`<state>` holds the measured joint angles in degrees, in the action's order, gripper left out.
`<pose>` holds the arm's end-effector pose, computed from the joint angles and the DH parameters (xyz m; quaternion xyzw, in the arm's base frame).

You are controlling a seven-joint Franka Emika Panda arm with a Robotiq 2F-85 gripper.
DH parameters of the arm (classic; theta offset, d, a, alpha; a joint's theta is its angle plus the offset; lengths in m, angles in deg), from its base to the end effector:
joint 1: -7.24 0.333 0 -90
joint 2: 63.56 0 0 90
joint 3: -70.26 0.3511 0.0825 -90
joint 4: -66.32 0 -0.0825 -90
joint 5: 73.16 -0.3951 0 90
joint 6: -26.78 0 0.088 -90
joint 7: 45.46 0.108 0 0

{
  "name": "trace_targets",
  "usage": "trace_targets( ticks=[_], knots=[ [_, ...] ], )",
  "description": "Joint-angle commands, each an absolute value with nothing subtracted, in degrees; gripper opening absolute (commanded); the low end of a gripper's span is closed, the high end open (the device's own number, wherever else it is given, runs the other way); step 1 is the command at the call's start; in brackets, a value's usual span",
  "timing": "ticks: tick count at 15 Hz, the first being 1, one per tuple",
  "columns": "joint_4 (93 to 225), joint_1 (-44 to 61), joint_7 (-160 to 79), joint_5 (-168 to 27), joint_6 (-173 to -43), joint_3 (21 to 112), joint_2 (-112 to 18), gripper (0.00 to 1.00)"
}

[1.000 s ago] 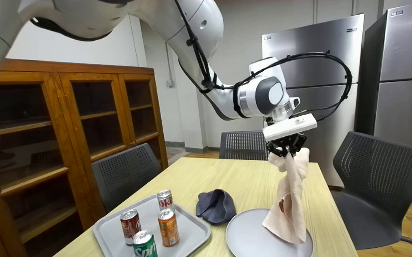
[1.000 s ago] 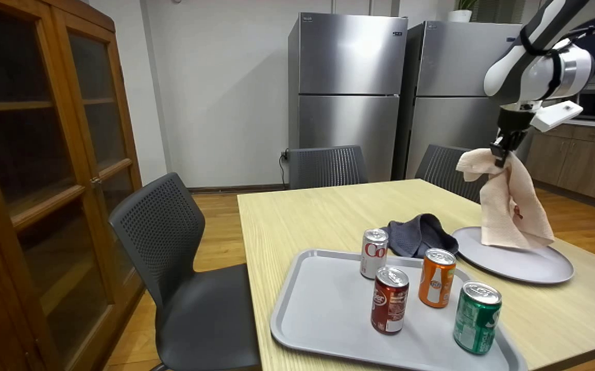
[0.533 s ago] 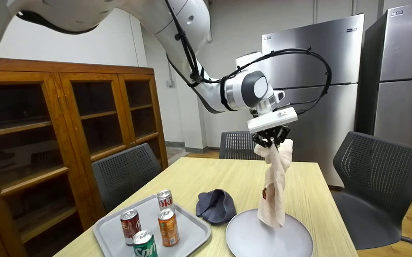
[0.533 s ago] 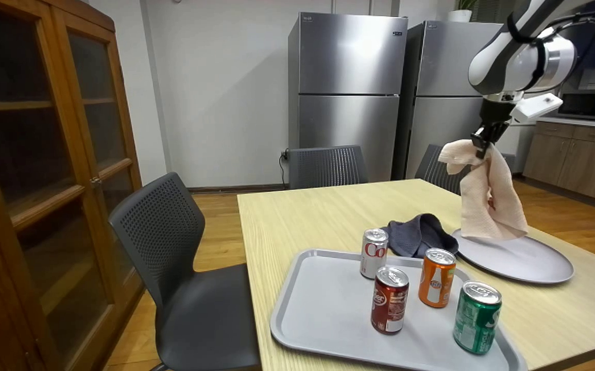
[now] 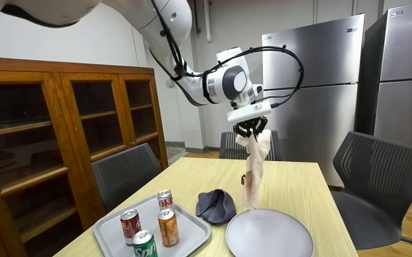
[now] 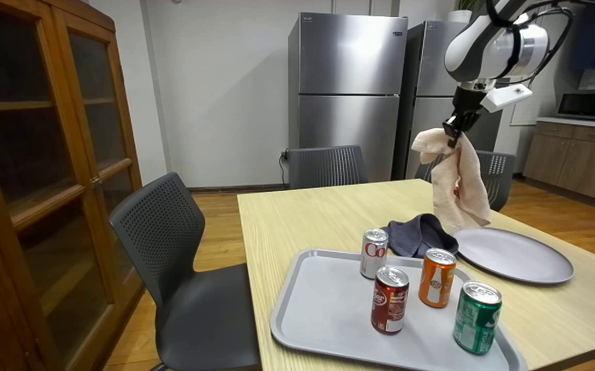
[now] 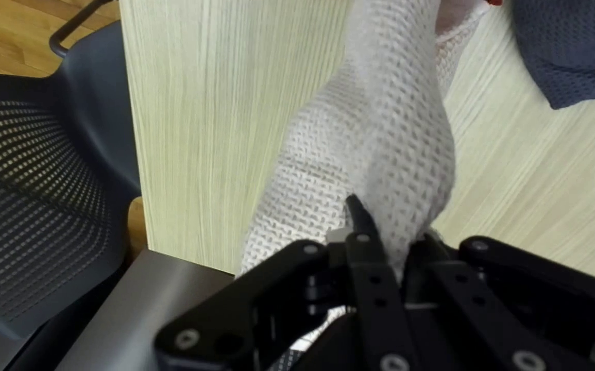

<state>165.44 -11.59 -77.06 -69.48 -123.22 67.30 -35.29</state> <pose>0.6763 -0.2632 0.3632 0.9735 0.1132 0.1605 0.1172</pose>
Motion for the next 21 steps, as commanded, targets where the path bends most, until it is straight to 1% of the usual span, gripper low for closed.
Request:
trace_targets(
  ticks=[1,6,13,21],
  knots=[
    [166.04,-10.14,-74.29,-70.48,-124.16,68.51,-35.46,0.02],
    [165.95,-10.57,-75.03,-75.97,-125.84,73.23,-33.41,0.02],
    [171.66,-11.84,-78.05,-80.41,-125.42,77.02,-34.41,0.02],
    [181.05,-10.84,-85.25,-77.51,-122.99,75.81,-37.68,0.02]
  ],
)
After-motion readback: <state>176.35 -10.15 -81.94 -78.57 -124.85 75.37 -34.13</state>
